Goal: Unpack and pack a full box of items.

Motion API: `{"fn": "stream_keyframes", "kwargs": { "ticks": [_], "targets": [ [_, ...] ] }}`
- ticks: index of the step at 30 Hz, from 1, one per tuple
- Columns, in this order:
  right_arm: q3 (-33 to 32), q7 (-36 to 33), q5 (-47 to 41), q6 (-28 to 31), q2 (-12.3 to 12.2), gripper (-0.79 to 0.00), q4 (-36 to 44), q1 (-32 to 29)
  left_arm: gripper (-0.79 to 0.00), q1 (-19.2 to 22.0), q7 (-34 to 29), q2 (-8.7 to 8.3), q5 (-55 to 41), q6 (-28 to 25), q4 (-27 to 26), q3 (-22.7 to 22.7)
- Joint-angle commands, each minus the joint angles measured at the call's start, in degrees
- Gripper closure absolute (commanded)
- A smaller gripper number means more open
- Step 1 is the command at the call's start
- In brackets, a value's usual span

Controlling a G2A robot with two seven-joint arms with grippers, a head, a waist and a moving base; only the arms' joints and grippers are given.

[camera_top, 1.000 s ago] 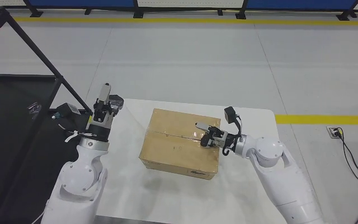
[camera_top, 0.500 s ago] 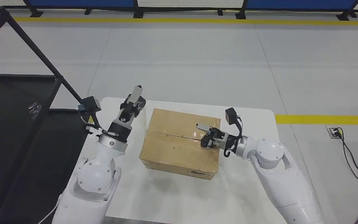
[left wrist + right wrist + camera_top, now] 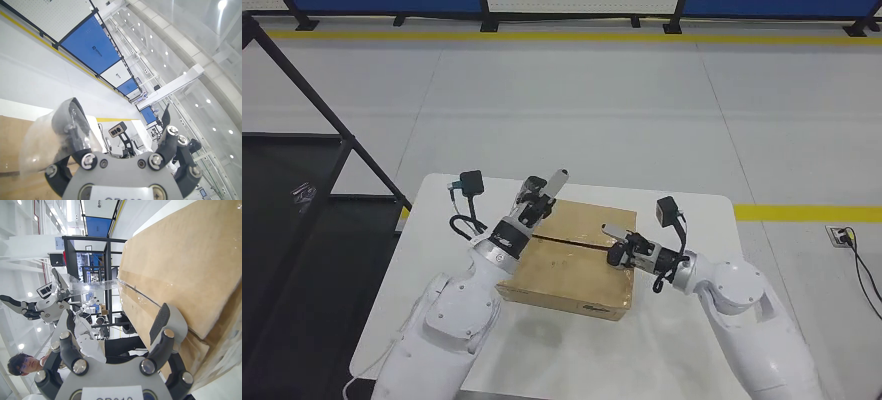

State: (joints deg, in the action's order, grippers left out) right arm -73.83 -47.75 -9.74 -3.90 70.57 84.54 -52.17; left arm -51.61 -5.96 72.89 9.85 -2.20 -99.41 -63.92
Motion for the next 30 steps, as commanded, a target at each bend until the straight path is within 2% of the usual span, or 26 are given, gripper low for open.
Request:
{"fn": "stream_keyframes", "kwargs": {
  "ticks": [1,12,30],
  "targets": [
    [-1.0,0.4,0.0,0.3,-0.3,-0.785,1.7,-1.7,-0.785,0.6,-0.3,0.24,0.5,0.1,0.7,0.8],
    [-7.6,1.7,-1.5,3.6,-1.7,-0.785,10.3,-11.7,-0.785,3.6,-2.4,1.49,2.7,0.6,4.6,4.2],
    [-12.9,2.1,-5.2,7.9,-3.0,-0.785,11.7,-19.0,-0.785,10.7,-6.0,4.92,5.3,1.5,14.5,13.1]
  ]
}}
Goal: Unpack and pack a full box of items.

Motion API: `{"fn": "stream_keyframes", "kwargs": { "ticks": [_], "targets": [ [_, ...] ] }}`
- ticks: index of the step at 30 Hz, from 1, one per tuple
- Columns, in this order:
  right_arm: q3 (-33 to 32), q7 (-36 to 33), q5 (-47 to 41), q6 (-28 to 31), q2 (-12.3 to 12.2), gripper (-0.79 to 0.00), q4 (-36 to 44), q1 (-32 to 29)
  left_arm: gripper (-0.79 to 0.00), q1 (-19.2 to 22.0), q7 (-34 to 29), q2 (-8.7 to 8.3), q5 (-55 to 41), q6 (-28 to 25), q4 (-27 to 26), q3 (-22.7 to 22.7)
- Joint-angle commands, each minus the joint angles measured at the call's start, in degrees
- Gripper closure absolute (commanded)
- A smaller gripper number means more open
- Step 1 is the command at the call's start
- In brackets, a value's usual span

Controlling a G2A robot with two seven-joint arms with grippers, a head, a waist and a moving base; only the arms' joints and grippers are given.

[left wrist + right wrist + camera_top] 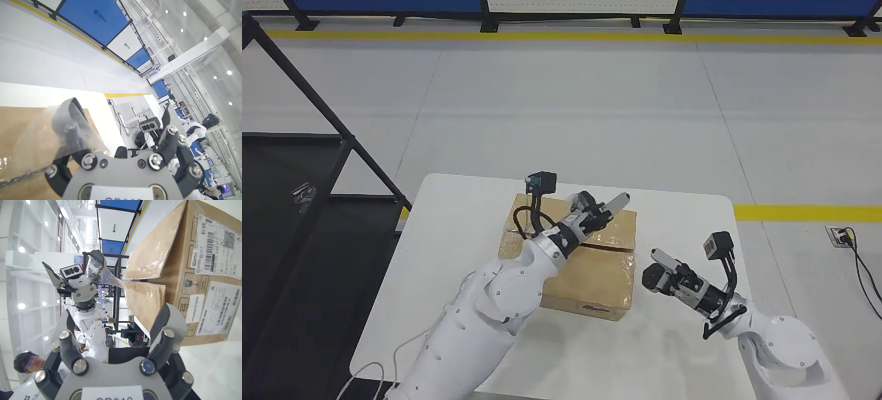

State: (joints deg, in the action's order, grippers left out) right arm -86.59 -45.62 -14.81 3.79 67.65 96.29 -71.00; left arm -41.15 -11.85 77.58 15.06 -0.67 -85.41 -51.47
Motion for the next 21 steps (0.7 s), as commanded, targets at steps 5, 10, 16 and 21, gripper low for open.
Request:
{"fn": "stream_keyframes", "kwargs": {
  "ticks": [5,10,16,21],
  "targets": [
    [-0.7,0.1,-0.9,0.6,-0.3,-0.785,-0.4,-0.9,-0.785,1.6,0.0,1.29,0.9,-0.1,2.9,2.6],
    [-1.1,0.2,-1.4,0.8,-0.5,-0.785,-0.6,-1.4,-0.785,2.8,-0.2,2.27,1.3,-0.2,5.0,4.0],
    [-1.3,0.4,-1.9,1.0,-0.7,-0.785,-0.5,-1.8,-0.785,4.2,-0.3,3.55,1.4,-0.3,7.5,5.6],
    [-1.4,0.7,-2.2,1.1,-0.9,-0.785,-0.3,-2.1,-0.785,5.3,-0.2,4.78,1.5,-0.6,9.6,7.3]
  ]
}}
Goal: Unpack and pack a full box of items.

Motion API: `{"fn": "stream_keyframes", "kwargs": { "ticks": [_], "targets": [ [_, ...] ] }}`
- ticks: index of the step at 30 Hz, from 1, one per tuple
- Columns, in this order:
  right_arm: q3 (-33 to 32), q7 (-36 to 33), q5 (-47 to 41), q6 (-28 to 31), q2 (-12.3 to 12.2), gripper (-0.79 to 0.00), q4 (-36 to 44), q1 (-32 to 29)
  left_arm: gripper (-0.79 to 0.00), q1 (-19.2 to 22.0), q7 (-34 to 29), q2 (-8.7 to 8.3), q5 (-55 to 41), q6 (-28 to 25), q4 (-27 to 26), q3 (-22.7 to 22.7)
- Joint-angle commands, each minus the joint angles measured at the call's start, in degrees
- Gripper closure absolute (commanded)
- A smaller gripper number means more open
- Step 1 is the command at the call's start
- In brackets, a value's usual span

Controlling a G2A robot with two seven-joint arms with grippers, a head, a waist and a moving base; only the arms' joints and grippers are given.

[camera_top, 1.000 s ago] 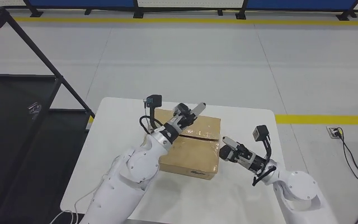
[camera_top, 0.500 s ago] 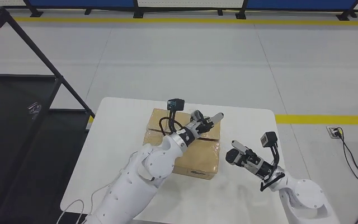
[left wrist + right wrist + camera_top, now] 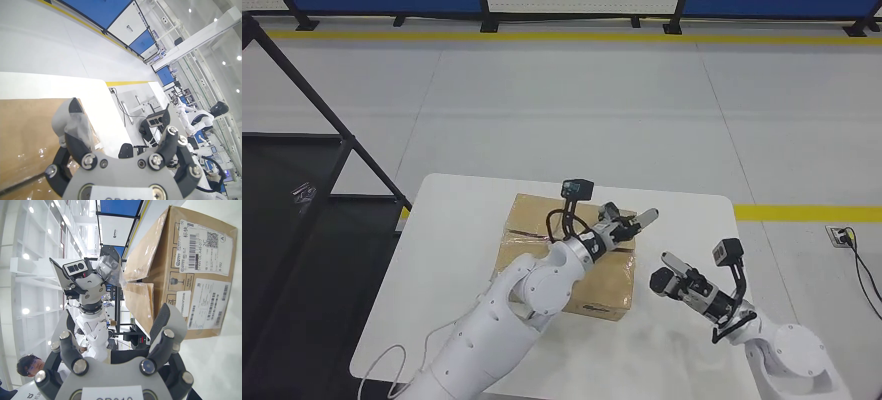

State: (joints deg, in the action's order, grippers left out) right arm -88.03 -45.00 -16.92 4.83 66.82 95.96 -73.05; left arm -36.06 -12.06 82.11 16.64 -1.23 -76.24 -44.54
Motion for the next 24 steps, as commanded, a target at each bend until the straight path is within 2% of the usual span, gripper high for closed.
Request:
{"fn": "stream_keyframes", "kwargs": {
  "ticks": [1,19,24],
  "targets": [
    [0.0,0.1,-0.1,0.0,-0.1,-0.785,0.0,-0.1,-0.785,0.4,0.1,0.50,-0.1,-0.1,0.9,0.6],
    [-1.1,0.7,-1.9,2.2,-0.6,-0.785,-0.2,-2.4,-0.785,2.6,2.4,4.87,0.4,-3.2,7.5,4.8],
    [-1.2,1.2,-2.1,2.6,-0.7,-0.785,0.1,-3.0,-0.785,2.4,2.3,5.54,0.7,-4.2,6.2,4.5]
  ]
}}
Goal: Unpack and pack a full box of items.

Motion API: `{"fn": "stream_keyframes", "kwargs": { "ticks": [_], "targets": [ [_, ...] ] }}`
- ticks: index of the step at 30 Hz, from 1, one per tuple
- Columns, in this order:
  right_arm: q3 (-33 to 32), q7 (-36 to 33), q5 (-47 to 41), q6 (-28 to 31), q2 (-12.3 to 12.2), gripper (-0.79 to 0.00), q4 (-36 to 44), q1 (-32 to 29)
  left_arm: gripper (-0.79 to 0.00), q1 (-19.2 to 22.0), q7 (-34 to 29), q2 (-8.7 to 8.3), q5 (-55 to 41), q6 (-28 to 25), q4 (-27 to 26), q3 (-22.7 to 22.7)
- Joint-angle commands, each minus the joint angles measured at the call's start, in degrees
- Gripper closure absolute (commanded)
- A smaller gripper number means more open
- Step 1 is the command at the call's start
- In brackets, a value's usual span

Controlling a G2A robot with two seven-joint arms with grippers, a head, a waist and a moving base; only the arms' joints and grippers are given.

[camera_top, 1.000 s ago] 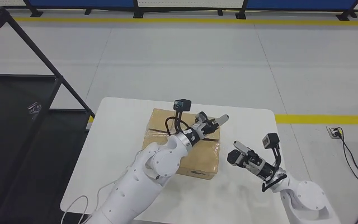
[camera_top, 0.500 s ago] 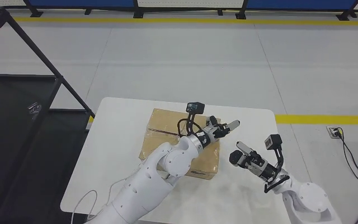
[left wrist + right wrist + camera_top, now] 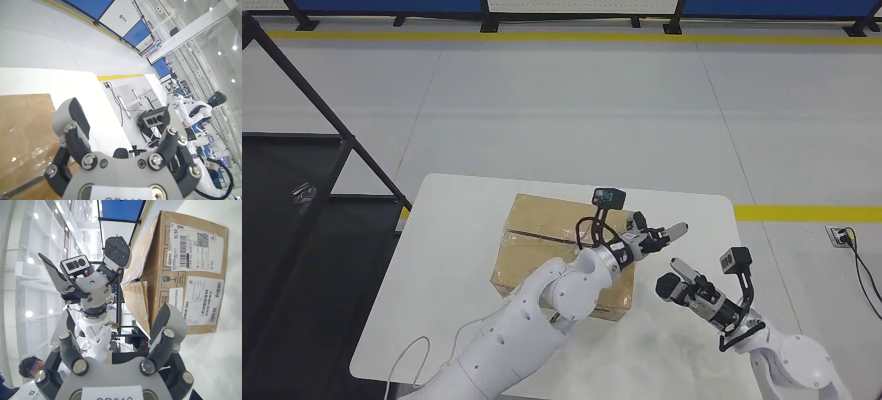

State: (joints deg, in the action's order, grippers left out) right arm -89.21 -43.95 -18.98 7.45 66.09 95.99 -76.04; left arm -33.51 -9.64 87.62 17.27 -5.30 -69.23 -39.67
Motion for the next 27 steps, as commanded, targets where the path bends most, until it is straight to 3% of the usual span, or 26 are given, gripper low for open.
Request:
{"fn": "stream_keyframes", "kwargs": {
  "ticks": [1,6,12,17,21,27],
  "targets": [
    [0.0,0.2,-0.1,0.0,0.0,-0.785,0.1,-0.1,-0.785,-0.3,-0.3,-0.06,0.1,-0.4,-1.8,-1.0],
    [-0.5,-0.2,0.0,2.1,-0.2,-0.785,2.3,0.2,-0.785,-3.6,-2.8,-2.19,-0.4,-1.8,-10.9,-9.6],
    [-0.2,-2.7,2.1,2.4,-0.6,-0.785,4.8,3.7,-0.785,-13.1,-7.9,-6.46,-2.3,-1.3,-23.6,-30.1],
    [3.5,-5.3,2.8,-1.1,-0.6,-0.785,1.1,11.9,-0.785,-20.0,-9.6,-8.43,-4.6,-0.7,-26.4,-43.1],
    [7.2,-6.7,2.1,-5.2,-0.2,-0.785,-5.3,19.5,-0.785,-23.7,-10.5,-9.14,-5.1,-1.0,-25.2,-47.0],
    [12.3,-11.0,-0.7,-7.5,0.5,-0.785,-15.6,28.0,-0.785,-26.8,-10.9,-9.56,-5.7,-2.0,-24.1,-48.0]
  ]
}}
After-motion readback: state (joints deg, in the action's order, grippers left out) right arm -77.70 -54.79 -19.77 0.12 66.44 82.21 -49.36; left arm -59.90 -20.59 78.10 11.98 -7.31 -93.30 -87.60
